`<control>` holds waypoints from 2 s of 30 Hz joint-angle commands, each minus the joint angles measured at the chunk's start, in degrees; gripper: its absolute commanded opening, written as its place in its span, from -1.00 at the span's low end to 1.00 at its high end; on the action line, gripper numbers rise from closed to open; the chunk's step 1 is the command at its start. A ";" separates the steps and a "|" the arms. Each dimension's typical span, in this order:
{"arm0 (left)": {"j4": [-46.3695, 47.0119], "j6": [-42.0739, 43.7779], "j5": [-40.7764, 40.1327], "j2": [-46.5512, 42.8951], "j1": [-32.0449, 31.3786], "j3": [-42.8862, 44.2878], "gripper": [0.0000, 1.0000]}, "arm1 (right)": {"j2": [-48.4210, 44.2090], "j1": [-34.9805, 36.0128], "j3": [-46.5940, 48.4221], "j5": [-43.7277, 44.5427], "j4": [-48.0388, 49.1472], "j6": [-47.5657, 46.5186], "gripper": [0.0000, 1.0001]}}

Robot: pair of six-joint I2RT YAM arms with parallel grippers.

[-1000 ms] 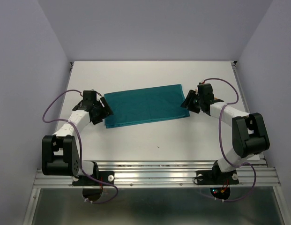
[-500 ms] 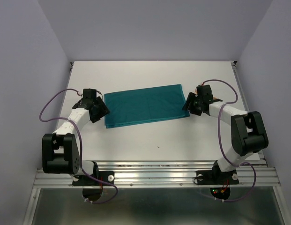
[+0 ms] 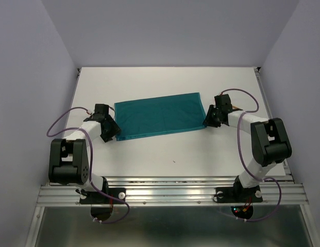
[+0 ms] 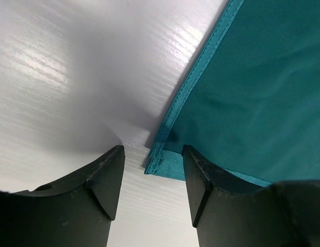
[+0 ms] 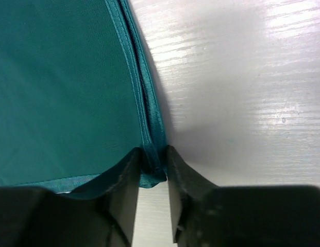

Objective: Fold the napkin into a case and place the utensils inside
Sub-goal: Smooth out the rectangle-folded napkin at the center of the board.

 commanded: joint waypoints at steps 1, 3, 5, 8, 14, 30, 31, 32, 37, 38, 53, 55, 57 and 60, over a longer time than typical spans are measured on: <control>1.35 -0.97 -0.01 1.05 -0.18 -0.64 0.18 | 0.53 0.00 1.04 1.77 -0.18 -0.50 -0.41; 1.62 -0.97 1.92 1.31 -0.27 -0.46 0.18 | 0.35 0.00 1.13 2.03 -0.18 -0.23 -0.65; 1.79 -0.79 2.18 1.75 -0.27 -0.11 0.18 | 0.00 0.00 1.04 2.30 -0.27 0.12 -0.81; 2.23 -0.27 2.80 2.89 -0.27 1.11 0.16 | -0.44 0.00 0.87 2.74 -0.18 0.82 -0.92; 3.02 1.14 4.12 5.70 -0.44 4.80 0.14 | -3.07 0.00 -2.47 3.26 1.05 5.21 -0.99; 0.04 3.87 2.45 7.21 -0.80 8.24 0.14 | -10.11 0.00 -6.26 11.87 -1.32 8.29 -0.13; -0.23 3.43 2.45 6.33 -0.80 7.72 0.10 | -10.28 0.00 -5.38 12.14 -1.49 7.68 -0.04; -0.32 3.08 2.54 5.71 -0.88 7.01 0.08 | -10.20 0.00 -4.77 12.40 -2.19 7.33 -0.02; -0.32 1.76 2.98 2.72 -1.41 3.67 -0.07 | -10.72 0.00 -1.95 14.95 -3.87 5.31 0.00; -0.40 1.58 2.98 2.54 -1.50 3.32 -0.08 | -10.90 0.00 -1.60 15.04 -4.04 5.04 0.00; 0.39 0.61 1.13 3.60 -2.29 3.40 -0.59 | -12.39 0.00 -2.12 13.90 -4.31 4.51 -0.02; 0.39 0.79 1.04 3.42 -2.29 3.84 -0.74 | -12.31 0.00 -2.21 13.02 -4.31 4.25 -0.01; 0.21 0.97 0.87 3.25 -2.38 4.19 -0.89 | -12.13 0.00 -2.12 12.23 -4.31 3.55 -0.01; -0.23 1.14 0.87 2.90 -2.47 4.63 -1.00 | -11.08 0.00 -1.86 10.13 -4.48 2.84 0.01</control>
